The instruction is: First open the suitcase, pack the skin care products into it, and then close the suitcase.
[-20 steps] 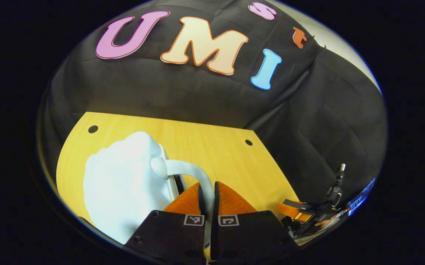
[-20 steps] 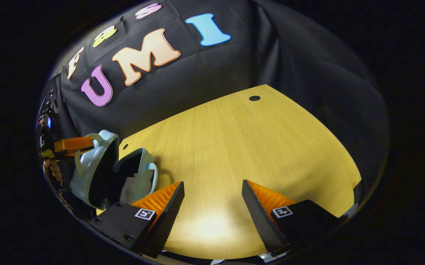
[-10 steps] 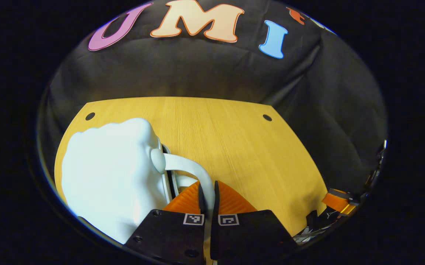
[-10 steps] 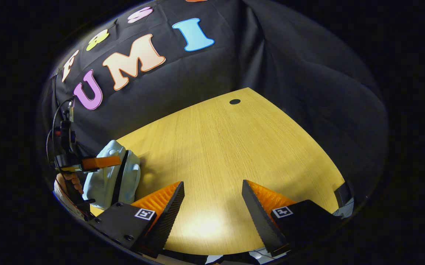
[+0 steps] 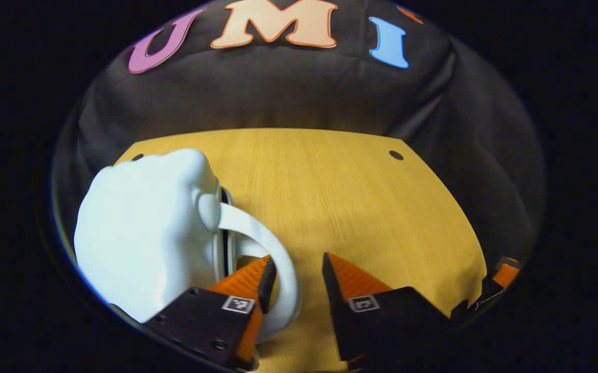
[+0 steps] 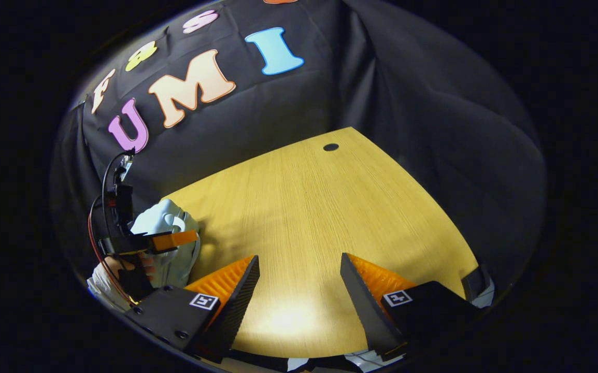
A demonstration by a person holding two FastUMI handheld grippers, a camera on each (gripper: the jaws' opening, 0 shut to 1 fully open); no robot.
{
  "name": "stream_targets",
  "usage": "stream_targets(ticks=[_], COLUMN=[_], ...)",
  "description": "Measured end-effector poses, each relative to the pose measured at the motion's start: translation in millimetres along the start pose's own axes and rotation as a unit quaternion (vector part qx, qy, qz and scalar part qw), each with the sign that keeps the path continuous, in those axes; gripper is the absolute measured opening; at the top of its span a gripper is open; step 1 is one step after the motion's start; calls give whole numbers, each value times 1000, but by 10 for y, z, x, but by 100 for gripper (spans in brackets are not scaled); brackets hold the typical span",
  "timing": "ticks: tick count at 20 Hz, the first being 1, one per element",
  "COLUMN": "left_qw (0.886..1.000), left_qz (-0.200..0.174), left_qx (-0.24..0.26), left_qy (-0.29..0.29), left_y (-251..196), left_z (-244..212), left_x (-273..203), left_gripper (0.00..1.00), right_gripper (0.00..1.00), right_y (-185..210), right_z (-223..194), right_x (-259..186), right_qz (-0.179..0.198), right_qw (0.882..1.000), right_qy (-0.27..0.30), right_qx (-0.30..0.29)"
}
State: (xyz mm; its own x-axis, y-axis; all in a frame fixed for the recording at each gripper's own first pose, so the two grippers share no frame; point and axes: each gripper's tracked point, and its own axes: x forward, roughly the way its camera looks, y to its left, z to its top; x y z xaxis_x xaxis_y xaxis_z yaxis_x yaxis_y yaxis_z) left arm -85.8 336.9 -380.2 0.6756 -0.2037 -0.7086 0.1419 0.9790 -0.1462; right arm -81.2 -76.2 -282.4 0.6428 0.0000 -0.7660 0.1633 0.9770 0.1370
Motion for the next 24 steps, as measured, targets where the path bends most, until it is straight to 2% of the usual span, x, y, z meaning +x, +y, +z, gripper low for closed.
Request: stream_targets(ticks=[2, 3, 6, 9, 11, 12, 14, 15, 19, 24], left_qw=[998, 997, 988, 971, 954, 937, 916, 913, 916, 918], left_qz=[33, 32, 35, 59, 87, 102, 95, 97, 90, 81], left_qx=[22, 24, 19, 27, 27, 19, 28, 39, 49, 49], left_qy=[-41, -73, -150, -230, -285, -333, -388, -395, -389, -386], left_y=[-42, -97, -306, -337, -284, -261, -307, -310, -370, -460], left_z=[142, 251, 594, 953, 1163, 1327, 1526, 1607, 1778, 1853], left_x=[-91, -212, -604, -1030, -1452, -1700, -2083, -2193, -2275, -2286], left_gripper=[100, 99, 95, 94, 94, 94, 95, 95, 95, 95], right_gripper=[99, 96, 99, 99, 99, 99, 99, 99, 96, 98], right_y=[24, 61, 254, 458, 565, 599, 644, 687, 924, 1016], right_z=[174, 292, 703, 1106, 1338, 1439, 1597, 1665, 1816, 1848], right_x=[-45, -92, -278, -484, -633, -688, -804, -860, -1112, -1312], right_qz=[8, 13, 33, 54, 63, 65, 60, 59, 68, 70], right_qw=[1000, 999, 991, 980, 972, 968, 958, 954, 938, 927], right_qy=[-20, -37, -100, -168, -211, -231, -265, -279, -322, -346], right_qx=[-21, -36, -77, -88, -81, -80, -88, -95, -112, -129])
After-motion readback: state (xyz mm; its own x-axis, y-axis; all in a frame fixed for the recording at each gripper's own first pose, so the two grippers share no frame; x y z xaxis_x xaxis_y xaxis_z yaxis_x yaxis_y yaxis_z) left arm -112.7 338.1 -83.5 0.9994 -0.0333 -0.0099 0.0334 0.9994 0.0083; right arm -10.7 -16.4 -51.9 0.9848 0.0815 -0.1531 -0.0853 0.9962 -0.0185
